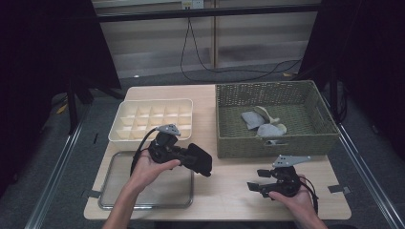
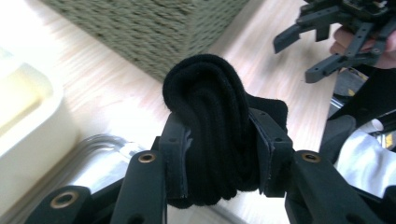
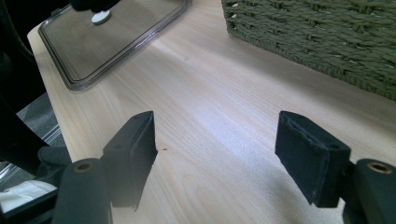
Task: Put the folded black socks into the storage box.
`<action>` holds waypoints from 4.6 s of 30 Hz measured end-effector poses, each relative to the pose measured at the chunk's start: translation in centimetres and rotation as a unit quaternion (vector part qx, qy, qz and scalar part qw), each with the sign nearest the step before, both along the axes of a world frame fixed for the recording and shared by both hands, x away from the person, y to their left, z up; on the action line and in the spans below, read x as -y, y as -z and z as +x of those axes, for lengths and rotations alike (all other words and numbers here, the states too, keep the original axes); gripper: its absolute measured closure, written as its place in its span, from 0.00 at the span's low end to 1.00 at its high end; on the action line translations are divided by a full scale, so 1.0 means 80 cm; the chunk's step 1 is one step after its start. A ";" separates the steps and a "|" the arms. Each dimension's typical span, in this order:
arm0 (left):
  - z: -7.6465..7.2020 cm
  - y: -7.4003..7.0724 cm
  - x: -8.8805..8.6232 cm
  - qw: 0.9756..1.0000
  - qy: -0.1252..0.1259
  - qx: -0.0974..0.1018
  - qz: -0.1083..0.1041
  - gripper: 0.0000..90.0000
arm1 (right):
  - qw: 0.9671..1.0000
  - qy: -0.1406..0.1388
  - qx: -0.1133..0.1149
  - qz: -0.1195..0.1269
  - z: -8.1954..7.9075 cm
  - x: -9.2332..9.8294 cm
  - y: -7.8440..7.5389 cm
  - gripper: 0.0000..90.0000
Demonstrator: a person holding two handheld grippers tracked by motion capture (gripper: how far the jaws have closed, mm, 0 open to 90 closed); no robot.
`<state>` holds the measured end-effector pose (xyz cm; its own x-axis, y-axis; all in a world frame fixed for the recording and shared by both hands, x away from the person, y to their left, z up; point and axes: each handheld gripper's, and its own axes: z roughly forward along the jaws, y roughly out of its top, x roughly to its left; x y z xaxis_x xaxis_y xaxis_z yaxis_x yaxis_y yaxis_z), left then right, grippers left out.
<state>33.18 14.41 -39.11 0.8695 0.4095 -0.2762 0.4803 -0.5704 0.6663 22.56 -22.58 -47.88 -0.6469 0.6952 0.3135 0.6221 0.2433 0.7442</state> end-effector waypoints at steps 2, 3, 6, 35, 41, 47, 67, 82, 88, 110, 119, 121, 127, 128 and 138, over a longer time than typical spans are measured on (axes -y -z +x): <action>0.003 -0.002 -0.005 1.000 -0.006 0.001 0.004 0.69 | 1.000 0.000 0.001 0.000 0.000 0.000 0.000 0.33; 0.005 -0.003 -0.008 1.000 -0.010 0.003 0.004 0.69 | 1.000 -0.001 0.001 0.001 0.000 0.000 0.000 0.33; 0.009 -0.006 -0.014 1.000 -0.019 0.005 0.004 0.68 | 1.000 -0.004 -0.003 0.003 0.000 0.000 0.000 0.32; 0.052 -0.063 -0.039 0.997 -0.051 0.036 0.045 0.69 | 1.000 0.002 -0.016 0.008 0.001 0.000 0.001 0.31; 0.067 -0.071 -0.038 0.996 -0.053 0.036 0.062 0.69 | 1.000 0.000 -0.018 0.007 0.001 -0.001 0.002 0.30; 0.087 -0.067 -0.039 0.994 -0.060 0.025 0.084 0.69 | 1.000 0.003 -0.018 0.008 0.002 0.000 0.002 0.30; 0.132 -0.051 -0.025 0.988 -0.076 0.003 0.136 0.69 | 1.000 0.000 -0.024 0.005 0.001 -0.002 0.004 0.29; 0.156 -0.027 -0.008 0.983 -0.086 -0.016 0.164 0.69 | 1.000 -0.001 -0.027 0.002 0.001 -0.003 0.006 0.29; 0.157 -0.020 0.001 0.981 -0.083 -0.019 0.173 0.70 | 1.000 -0.001 -0.028 0.002 0.001 -0.002 0.006 0.28; 0.153 0.008 0.013 0.980 -0.061 -0.051 0.182 0.71 | 1.000 0.001 -0.027 -0.002 0.002 -0.003 0.006 0.29; 0.155 0.014 0.015 0.979 -0.060 -0.060 0.183 0.71 | 1.000 0.001 -0.027 -0.002 0.002 -0.003 0.006 0.29; 0.155 0.016 0.015 0.979 -0.062 -0.062 0.184 0.71 | 1.000 0.001 -0.026 -0.002 0.001 -0.003 0.006 0.29; 0.156 0.022 0.017 0.978 -0.061 -0.066 0.186 0.72 | 1.000 0.001 -0.026 -0.003 0.001 -0.003 0.006 0.29; 0.157 0.022 0.017 0.978 -0.057 -0.066 0.190 0.72 | 1.000 -0.001 -0.026 -0.004 0.001 -0.003 0.006 0.29; 0.158 0.043 0.031 0.974 -0.057 -0.070 0.205 0.73 | 1.000 -0.002 -0.024 -0.003 0.000 -0.003 0.006 0.29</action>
<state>45.79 11.89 -42.53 0.7771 0.6024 -0.1819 0.6264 -0.7125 0.3162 22.54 -22.37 -48.32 -0.6340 0.6945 0.3401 0.6562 0.2505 0.7118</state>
